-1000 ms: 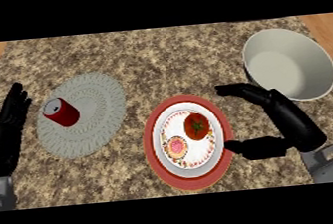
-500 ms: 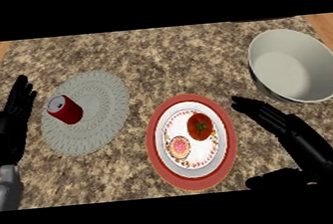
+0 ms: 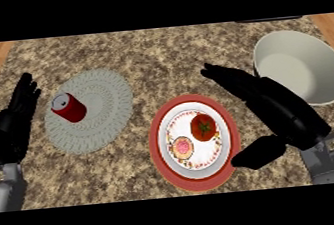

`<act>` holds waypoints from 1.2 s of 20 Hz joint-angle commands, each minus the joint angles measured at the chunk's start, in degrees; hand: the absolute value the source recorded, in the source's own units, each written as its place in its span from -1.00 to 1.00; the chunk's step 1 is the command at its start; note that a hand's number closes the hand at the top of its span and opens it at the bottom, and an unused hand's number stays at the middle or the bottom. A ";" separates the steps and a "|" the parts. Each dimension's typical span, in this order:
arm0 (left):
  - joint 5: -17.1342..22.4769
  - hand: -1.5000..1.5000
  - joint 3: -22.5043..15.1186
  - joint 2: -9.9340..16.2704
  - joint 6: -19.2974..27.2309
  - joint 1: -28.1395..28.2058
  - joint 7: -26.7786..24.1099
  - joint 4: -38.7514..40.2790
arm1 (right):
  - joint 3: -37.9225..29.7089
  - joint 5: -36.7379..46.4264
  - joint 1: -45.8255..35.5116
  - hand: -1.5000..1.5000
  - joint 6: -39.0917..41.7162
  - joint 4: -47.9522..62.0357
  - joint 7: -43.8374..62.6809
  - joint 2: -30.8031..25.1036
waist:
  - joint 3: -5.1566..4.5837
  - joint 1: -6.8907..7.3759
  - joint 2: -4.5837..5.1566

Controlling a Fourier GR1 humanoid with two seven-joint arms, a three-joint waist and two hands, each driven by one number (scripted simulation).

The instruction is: Pick the cupcake from the plate and place it in the bowl

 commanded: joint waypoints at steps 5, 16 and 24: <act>-0.12 0.00 -0.18 -0.37 -2.00 2.94 -1.30 -0.05 | 7.78 1.19 -13.52 -1.00 13.58 9.40 13.59 6.62 | -0.01 0.63 -0.04; -1.46 0.00 1.78 -1.22 -0.83 -0.44 -0.86 1.38 | 12.81 3.42 -16.34 -1.00 25.01 26.86 11.05 14.16 | 0.07 0.02 0.12; -3.58 0.00 0.84 -3.83 -0.09 0.61 1.33 -1.84 | 13.76 11.23 -14.55 -1.00 28.06 28.31 11.59 18.49 | 0.09 -0.43 -0.05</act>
